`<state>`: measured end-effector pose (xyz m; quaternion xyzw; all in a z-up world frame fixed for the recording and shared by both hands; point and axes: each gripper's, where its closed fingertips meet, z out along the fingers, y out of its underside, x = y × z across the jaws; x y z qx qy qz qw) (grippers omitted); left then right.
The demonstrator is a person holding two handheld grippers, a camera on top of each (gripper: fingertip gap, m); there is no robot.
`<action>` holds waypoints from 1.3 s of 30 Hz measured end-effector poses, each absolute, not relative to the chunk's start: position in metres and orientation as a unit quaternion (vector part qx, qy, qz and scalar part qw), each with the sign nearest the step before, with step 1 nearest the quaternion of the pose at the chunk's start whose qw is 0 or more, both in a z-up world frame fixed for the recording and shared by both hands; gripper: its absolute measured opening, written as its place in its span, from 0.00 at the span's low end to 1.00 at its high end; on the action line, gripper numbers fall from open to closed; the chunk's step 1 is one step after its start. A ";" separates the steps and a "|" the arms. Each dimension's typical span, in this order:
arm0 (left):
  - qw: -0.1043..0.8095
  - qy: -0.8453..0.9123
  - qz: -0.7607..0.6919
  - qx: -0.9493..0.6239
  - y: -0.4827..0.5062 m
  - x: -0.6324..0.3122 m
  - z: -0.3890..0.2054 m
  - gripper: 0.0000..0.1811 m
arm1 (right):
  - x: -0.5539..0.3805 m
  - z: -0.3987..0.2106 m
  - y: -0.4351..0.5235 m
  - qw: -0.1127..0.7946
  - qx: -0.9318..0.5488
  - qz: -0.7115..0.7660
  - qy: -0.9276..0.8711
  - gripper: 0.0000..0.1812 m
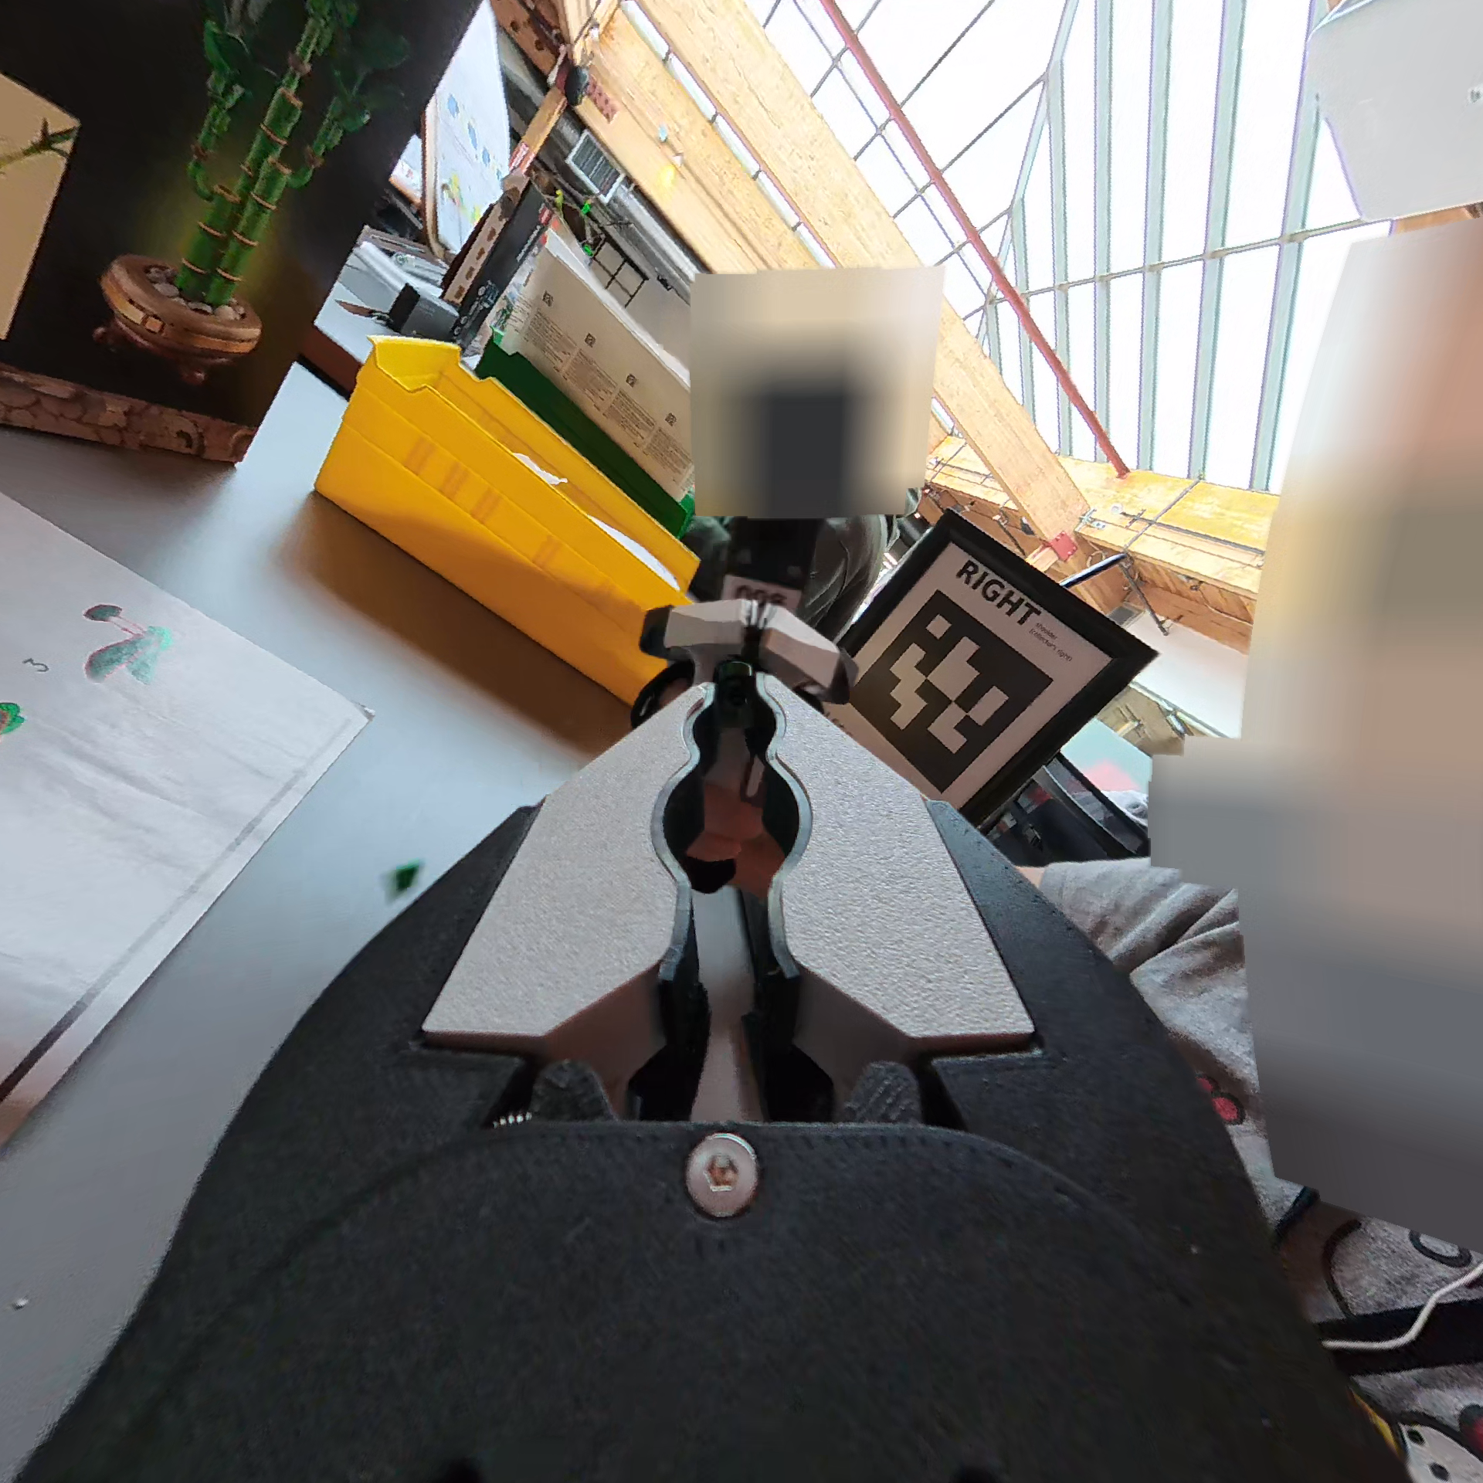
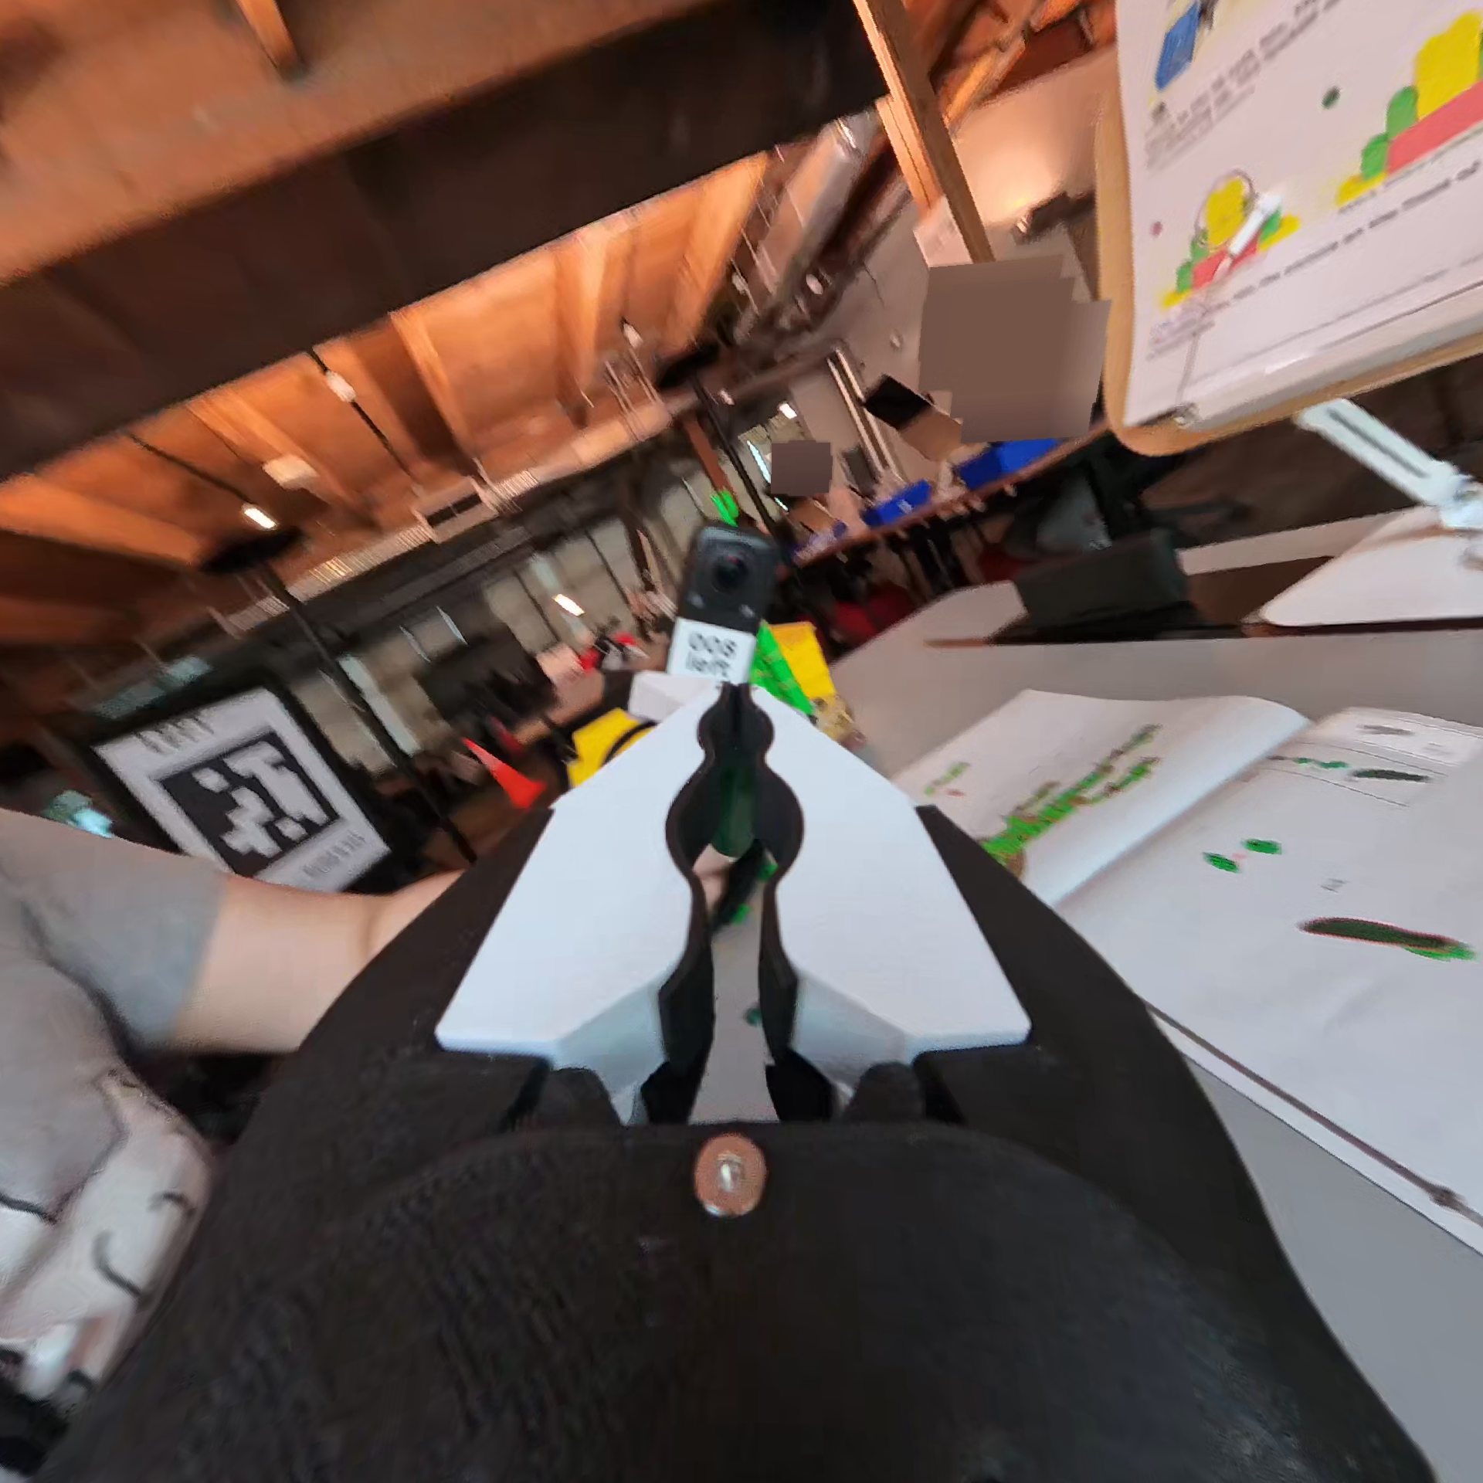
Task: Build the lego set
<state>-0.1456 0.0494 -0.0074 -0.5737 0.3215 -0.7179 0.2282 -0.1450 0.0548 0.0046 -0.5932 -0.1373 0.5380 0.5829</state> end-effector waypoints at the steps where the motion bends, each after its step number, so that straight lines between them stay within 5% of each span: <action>1: 0.232 0.323 -0.710 -0.581 0.052 -0.145 -0.010 0.02 | -0.146 0.002 0.056 0.584 -0.605 0.520 -0.147 0.00; 10: 0.312 0.314 -0.668 -0.598 0.089 -0.175 -0.002 0.03 | -0.067 -0.031 0.087 0.561 -0.710 0.413 -0.106 0.05; 16: 0.313 0.316 -0.661 -0.605 0.095 -0.178 -0.004 0.03 | 0.006 -0.088 0.098 0.526 -0.827 0.133 -0.147 0.06; 26: 0.301 0.327 -0.649 -0.618 0.093 -0.175 -0.013 0.03 | -0.003 -0.151 0.096 0.396 -0.896 0.110 -0.168 0.08; 39: 0.298 0.328 -0.654 -0.614 0.093 -0.178 -0.009 0.03 | 0.013 -0.160 0.103 0.389 -0.909 0.078 -0.131 0.04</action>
